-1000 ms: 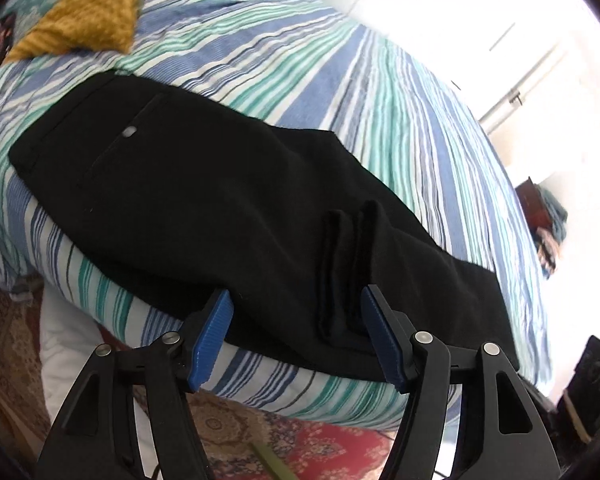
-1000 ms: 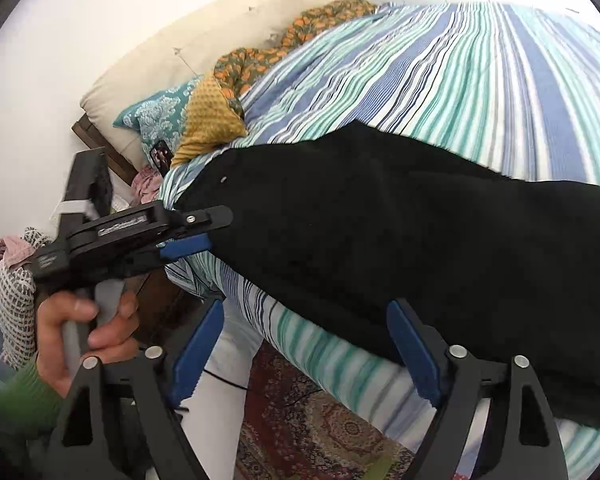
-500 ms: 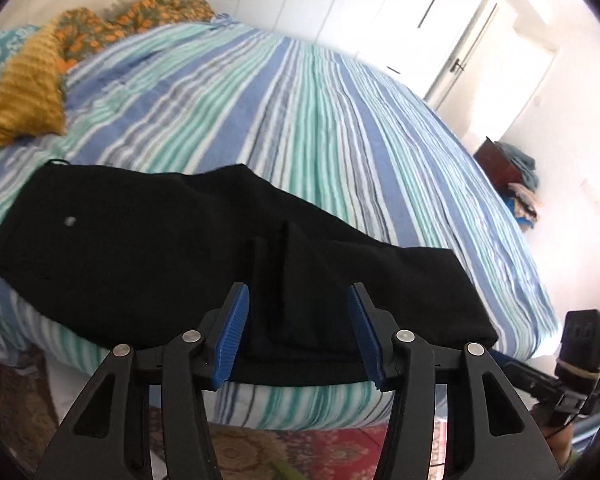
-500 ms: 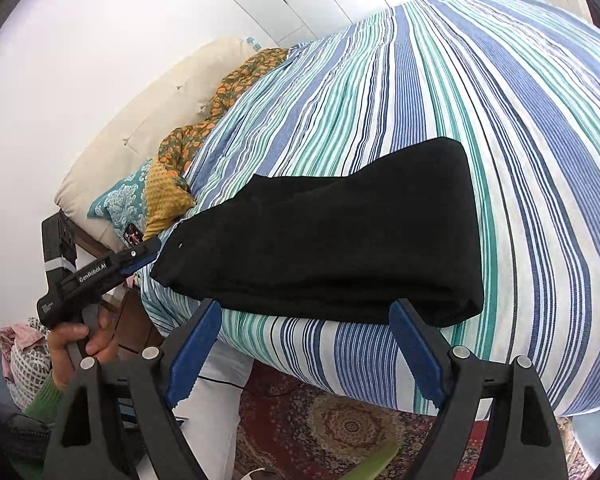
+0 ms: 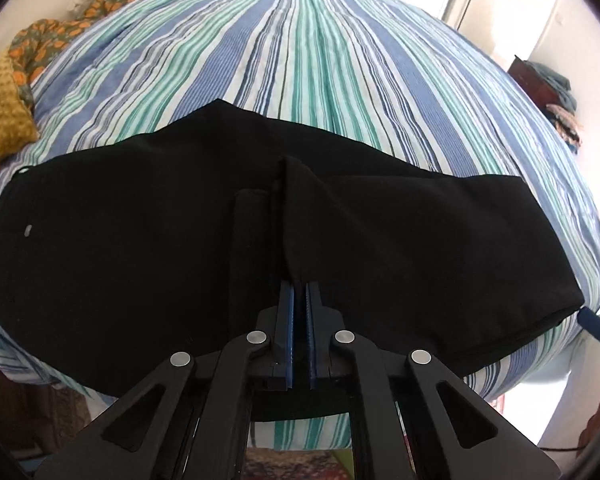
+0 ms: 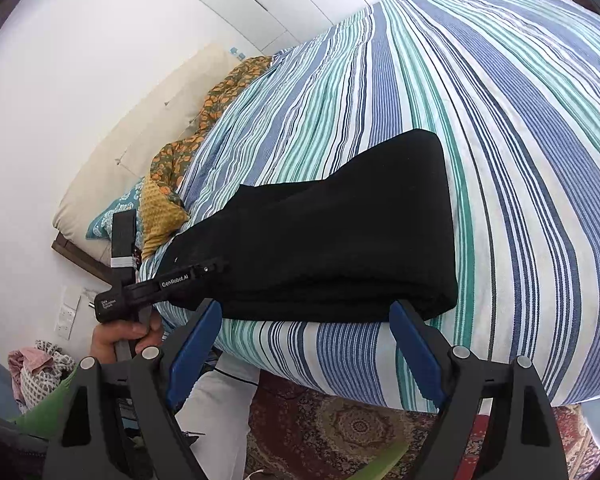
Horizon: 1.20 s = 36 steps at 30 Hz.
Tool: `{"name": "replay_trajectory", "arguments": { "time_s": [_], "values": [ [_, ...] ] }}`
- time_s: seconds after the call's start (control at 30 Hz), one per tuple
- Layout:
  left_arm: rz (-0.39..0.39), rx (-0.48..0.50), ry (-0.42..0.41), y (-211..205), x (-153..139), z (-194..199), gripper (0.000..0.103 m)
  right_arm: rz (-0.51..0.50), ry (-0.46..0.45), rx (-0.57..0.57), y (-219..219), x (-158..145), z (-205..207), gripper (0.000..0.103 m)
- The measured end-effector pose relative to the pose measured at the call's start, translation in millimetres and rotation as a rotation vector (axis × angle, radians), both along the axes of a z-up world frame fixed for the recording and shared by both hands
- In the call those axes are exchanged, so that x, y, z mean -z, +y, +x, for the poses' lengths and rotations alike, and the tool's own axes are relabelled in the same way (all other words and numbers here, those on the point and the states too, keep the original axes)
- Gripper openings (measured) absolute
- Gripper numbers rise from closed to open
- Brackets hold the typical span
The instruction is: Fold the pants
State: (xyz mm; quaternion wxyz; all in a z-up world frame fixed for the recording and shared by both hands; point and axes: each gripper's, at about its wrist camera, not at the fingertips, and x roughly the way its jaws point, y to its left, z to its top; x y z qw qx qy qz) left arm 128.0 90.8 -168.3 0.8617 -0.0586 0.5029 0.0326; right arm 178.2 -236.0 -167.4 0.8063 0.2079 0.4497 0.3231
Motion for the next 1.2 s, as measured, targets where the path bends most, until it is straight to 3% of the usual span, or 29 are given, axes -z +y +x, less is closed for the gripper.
{"name": "replay_trajectory", "arguments": {
  "time_s": [0.13,0.2,0.33,0.43,0.5,0.53,0.67,0.77,0.83,0.93,1.07,1.2],
  "values": [
    [-0.022,-0.072,-0.03,27.6,-8.5,-22.7,0.002,0.018,-0.041,0.051,-16.3,-15.3,3.9,0.086],
    [0.009,-0.082,-0.018,34.7,-1.5,-26.9,0.003,0.013,-0.069,0.066,-21.1,-25.8,10.0,0.086],
    [-0.008,-0.088,-0.016,34.8,8.9,-21.8,0.003,-0.006,-0.116,-0.028,-2.2,-37.0,34.0,0.086],
    [-0.005,-0.076,-0.009,29.7,15.2,-17.8,0.004,-0.013,-0.033,-0.16,27.3,-5.8,57.8,0.086],
    [0.008,-0.067,-0.004,26.5,18.0,-16.5,0.004,-0.118,0.139,-0.151,36.5,40.0,74.0,0.083],
    [0.024,-0.058,-0.004,24.0,18.0,-16.8,0.005,-0.116,0.183,-0.131,33.6,51.0,76.7,0.08],
    [0.045,-0.046,-0.001,21.4,21.2,-17.0,0.007,-0.068,0.096,-0.074,26.0,9.6,79.3,0.08],
    [0.049,-0.052,0.005,20.7,21.3,-16.7,0.008,-0.039,0.016,-0.057,30.8,-12.4,87.9,0.091],
    [0.052,-0.056,0.005,19.8,21.3,-16.3,0.009,-0.056,0.052,-0.038,36.6,2.8,97.5,0.093],
    [0.045,-0.049,0.006,18.8,23.5,-15.2,0.014,-0.117,0.192,-0.043,43.9,53.1,106.6,0.093],
    [0.052,-0.034,-0.001,13.6,24.9,-14.7,0.025,-0.161,0.051,-0.005,41.2,23.0,86.3,0.092],
    [0.047,-0.039,-0.004,5.7,21.6,-16.1,0.044,-0.156,-0.084,0.003,37.1,-8.0,62.2,0.093]
  ]
}}
